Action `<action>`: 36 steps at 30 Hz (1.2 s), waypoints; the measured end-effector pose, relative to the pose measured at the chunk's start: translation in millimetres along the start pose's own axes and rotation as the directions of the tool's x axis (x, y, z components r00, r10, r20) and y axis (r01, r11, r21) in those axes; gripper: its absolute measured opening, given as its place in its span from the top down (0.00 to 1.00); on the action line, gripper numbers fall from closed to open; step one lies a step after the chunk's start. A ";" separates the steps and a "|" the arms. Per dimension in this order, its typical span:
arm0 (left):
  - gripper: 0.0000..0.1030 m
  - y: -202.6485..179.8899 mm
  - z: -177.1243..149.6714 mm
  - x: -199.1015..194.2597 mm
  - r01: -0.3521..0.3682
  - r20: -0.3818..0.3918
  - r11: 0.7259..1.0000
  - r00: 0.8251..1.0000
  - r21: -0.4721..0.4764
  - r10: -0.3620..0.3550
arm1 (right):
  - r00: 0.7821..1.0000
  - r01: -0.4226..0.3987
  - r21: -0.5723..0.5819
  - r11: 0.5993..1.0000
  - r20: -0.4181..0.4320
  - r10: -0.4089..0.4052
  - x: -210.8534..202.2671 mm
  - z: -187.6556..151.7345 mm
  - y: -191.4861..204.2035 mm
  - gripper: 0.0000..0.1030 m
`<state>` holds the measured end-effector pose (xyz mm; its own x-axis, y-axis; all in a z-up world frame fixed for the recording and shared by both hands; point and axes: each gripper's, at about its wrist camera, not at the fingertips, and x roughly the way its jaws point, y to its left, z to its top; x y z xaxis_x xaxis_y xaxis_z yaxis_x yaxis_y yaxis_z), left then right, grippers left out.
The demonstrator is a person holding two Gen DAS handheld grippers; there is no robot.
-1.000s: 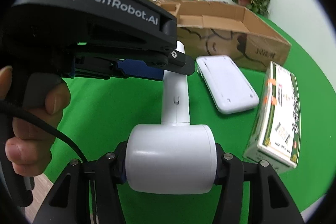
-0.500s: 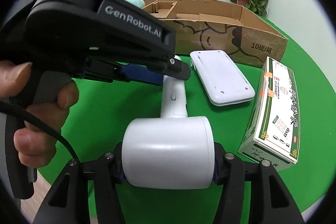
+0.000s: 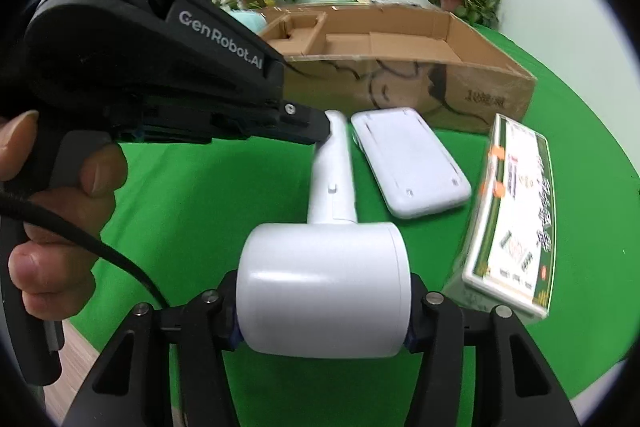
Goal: Organize objects
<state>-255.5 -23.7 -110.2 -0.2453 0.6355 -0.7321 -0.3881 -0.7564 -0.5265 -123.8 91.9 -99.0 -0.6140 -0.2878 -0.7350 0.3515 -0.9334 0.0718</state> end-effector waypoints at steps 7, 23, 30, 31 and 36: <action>0.97 23.8 -3.1 -12.1 -0.008 -0.012 0.998 1.000 -0.055 0.008 | 1.000 -0.011 -0.013 1.000 -0.015 0.010 2.3 -2.8 13.4 0.48; 0.45 77.7 -37.9 -18.5 0.030 -0.103 0.990 0.994 -0.140 -0.044 | 0.997 -0.058 0.015 0.998 -0.048 0.058 6.1 -22.3 10.0 0.48; 0.64 95.5 -47.6 -42.5 -0.033 -0.096 0.992 0.995 -0.119 0.021 | 0.997 -0.053 0.010 0.999 -0.056 0.054 4.1 -24.0 9.3 0.48; 0.65 96.0 -48.4 -48.5 -0.035 -0.091 0.993 0.996 -0.109 0.025 | 0.997 -0.047 0.008 0.999 -0.053 0.047 3.6 -24.0 9.5 0.48; 0.67 88.2 -42.3 -85.6 -0.036 -0.041 0.998 0.999 -0.051 0.034 | 0.999 -0.030 0.007 1.000 -0.013 0.030 -6.4 -18.1 10.9 0.48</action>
<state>-231.2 -151.4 -112.2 -0.2212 0.6028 -0.7667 -0.3331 -0.7855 -0.5215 -103.2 87.5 -105.7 -0.5942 -0.3128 -0.7410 0.3649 -0.9258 0.0982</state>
